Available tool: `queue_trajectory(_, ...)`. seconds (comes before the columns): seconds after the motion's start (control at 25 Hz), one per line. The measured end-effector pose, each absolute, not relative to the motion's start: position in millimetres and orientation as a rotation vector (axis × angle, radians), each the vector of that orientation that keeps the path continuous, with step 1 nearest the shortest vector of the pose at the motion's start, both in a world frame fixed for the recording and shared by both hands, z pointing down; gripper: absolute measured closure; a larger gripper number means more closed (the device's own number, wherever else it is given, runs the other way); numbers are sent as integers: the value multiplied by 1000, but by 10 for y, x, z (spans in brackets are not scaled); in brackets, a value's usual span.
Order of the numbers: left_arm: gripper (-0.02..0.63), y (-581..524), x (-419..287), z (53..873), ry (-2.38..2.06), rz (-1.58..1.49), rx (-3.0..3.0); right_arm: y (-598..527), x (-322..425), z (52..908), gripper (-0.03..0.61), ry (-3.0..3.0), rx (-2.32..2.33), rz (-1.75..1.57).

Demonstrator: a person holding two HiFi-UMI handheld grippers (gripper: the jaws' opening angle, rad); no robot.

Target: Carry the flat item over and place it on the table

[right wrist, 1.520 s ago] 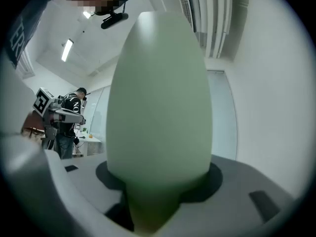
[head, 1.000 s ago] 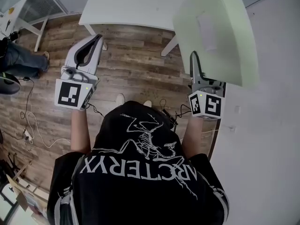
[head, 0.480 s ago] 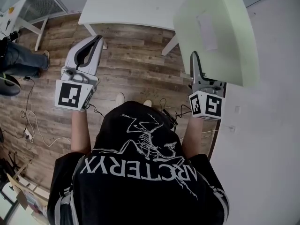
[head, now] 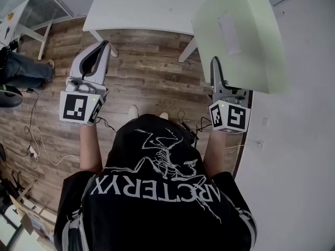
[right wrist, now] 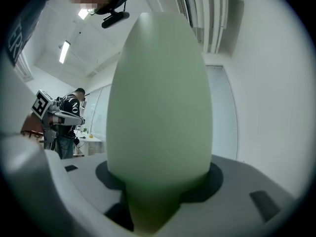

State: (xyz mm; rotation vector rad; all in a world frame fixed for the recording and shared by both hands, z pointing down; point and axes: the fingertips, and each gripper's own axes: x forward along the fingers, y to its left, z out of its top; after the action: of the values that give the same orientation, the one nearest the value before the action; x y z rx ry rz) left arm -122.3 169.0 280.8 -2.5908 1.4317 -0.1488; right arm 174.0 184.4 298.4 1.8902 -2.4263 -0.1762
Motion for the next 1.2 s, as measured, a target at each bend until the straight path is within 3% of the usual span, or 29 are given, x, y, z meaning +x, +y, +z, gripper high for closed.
queue_trajectory(0.6, 607, 1330, -915, 2960, 1487, -167, -2547, 1285, 1902, 3068, 314, -2460, 1804, -207)
queue_trajectory(0.88, 607, -326, -1426, 3194, 1433, -281, -2587, -318, 1204, 3128, 314, -2447, 1790, -166)
queue_trajectory(1.2, 606, -1513, -1694, 3082, 1359, -245, -2664, -1324, 791, 2948, 314, -2404, 1861, -175)
